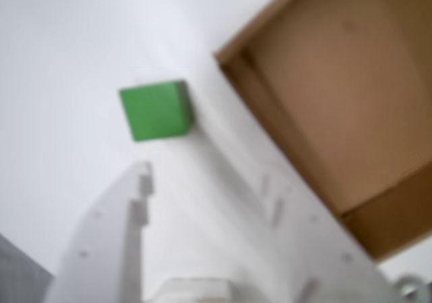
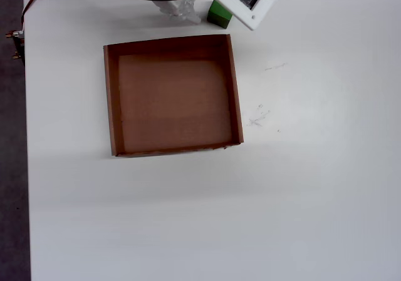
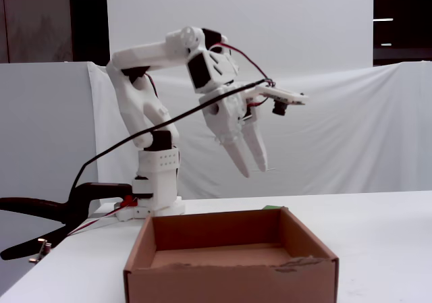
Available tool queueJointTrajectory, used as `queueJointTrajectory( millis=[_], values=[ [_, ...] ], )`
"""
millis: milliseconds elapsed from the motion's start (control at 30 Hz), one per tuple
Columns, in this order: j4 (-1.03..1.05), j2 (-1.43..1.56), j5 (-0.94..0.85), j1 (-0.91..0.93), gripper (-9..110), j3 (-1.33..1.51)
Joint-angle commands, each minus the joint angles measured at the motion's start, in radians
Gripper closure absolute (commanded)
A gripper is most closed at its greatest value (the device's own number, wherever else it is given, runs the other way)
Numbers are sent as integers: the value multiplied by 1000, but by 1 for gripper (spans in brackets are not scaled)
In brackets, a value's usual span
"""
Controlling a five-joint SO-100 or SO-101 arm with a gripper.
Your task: Grasp a green cube and put it in a box.
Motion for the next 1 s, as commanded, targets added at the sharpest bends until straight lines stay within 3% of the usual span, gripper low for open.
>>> queueJointTrajectory(
  millis=[0, 567, 967],
  values=[
    [6, -17, -25, -23, 80, -8],
    [-94, -262, -11, -110, 80, -94],
    [-133, -324, -11, -114, 71, -117]
  ],
)
